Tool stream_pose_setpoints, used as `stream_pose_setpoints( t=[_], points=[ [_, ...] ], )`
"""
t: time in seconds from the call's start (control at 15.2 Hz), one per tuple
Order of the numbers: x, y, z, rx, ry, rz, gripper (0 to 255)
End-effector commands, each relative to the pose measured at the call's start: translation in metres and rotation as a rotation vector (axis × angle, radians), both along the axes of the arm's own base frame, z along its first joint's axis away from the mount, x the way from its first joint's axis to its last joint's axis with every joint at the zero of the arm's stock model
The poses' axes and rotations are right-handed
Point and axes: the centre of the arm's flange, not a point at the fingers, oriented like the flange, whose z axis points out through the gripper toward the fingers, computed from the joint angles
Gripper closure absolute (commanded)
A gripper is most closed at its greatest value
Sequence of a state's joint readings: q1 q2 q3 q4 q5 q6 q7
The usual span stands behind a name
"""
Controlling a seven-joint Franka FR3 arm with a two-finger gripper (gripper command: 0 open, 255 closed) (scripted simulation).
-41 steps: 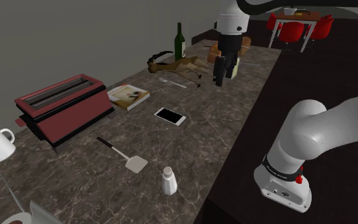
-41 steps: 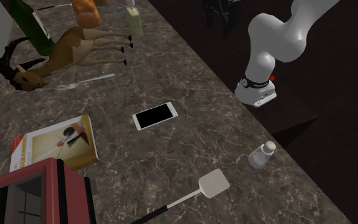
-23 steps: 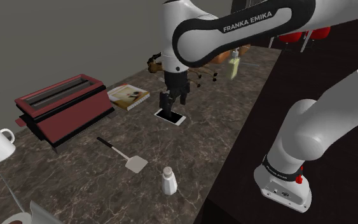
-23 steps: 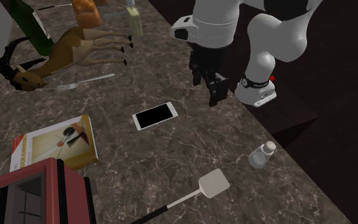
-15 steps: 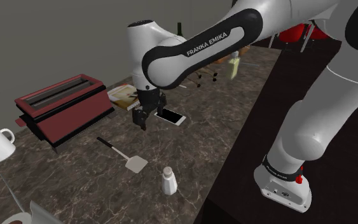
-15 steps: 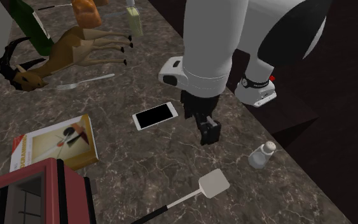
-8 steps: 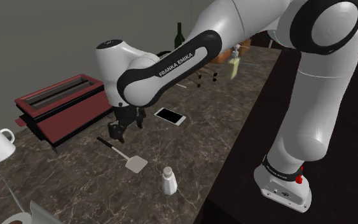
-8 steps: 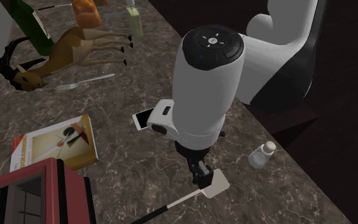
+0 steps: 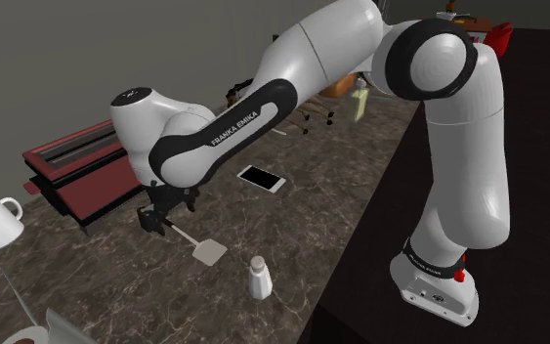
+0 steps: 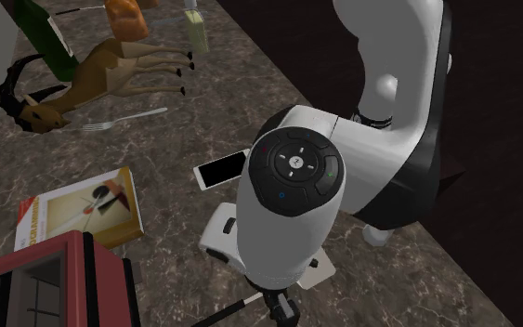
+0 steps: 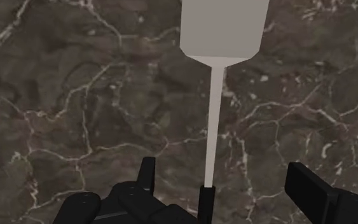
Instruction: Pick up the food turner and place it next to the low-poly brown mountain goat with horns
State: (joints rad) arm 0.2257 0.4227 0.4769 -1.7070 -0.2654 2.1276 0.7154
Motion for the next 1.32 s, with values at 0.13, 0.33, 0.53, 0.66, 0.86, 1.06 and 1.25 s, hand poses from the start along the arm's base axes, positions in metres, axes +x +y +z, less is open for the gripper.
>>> stream_pose_setpoints(
  t=[0.13,0.33,0.53,0.66,0.86,1.06,1.25],
  points=[
    [0.003,0.001,-0.021,0.000,-0.001,0.000,0],
    [0.004,0.001,-0.035,0.000,-0.001,0.000,0],
    [0.004,0.001,-0.035,0.000,-0.001,0.000,0],
    [0.004,0.001,-0.035,0.000,-0.001,0.000,0],
    [0.004,0.001,-0.034,0.000,-0.001,0.000,255],
    [0.004,0.001,-0.034,0.000,-0.001,0.000,255],
    [0.004,0.001,-0.034,0.000,-0.001,0.000,255]
  ],
)
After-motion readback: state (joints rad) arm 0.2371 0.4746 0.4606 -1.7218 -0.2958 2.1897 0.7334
